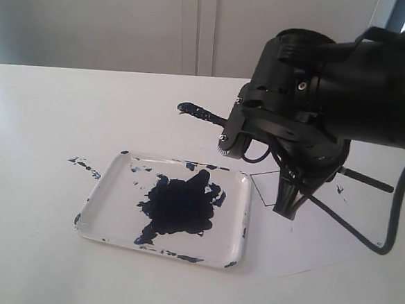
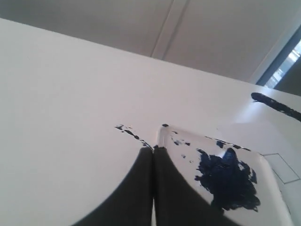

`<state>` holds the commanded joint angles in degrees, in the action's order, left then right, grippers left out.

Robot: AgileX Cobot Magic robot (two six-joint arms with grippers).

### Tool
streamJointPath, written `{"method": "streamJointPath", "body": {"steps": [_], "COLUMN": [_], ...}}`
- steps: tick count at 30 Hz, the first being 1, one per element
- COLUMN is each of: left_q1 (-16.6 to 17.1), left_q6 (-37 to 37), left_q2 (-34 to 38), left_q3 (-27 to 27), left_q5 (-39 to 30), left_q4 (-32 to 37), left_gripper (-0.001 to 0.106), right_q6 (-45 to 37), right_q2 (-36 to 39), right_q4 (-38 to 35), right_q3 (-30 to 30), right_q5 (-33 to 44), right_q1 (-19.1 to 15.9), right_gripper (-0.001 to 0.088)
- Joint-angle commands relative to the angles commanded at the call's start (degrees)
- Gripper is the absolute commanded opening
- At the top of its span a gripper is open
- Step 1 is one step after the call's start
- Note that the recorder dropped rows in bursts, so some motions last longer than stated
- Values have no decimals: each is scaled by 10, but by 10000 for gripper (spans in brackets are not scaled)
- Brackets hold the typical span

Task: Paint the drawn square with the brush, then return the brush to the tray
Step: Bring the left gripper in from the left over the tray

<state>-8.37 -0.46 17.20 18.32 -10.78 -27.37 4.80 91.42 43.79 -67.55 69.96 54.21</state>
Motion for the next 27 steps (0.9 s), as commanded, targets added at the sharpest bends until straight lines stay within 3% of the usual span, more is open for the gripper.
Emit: {"method": "streamJointPath", "body": {"steps": [9, 15, 20, 27], "left_q1": [-54, -74, -89, -137], "left_q6": [425, 642, 718, 752], "left_q2": [178, 310, 413, 524], "left_q3": [116, 177, 215, 258], "left_q5": [-70, -142, -204, -277], "left_q4": [-388, -598, -684, -721], "left_gripper": [0, 0, 0, 0], "right_q6": [-18, -37, -48, -48], "right_q2": [-29, -29, -29, -29], "right_q4": [-16, -15, 10, 13], "right_q3": [-25, -25, -25, -25], "right_q5": [0, 0, 0, 0], "right_q1": [0, 0, -26, -76], "right_gripper": [0, 0, 0, 0]}}
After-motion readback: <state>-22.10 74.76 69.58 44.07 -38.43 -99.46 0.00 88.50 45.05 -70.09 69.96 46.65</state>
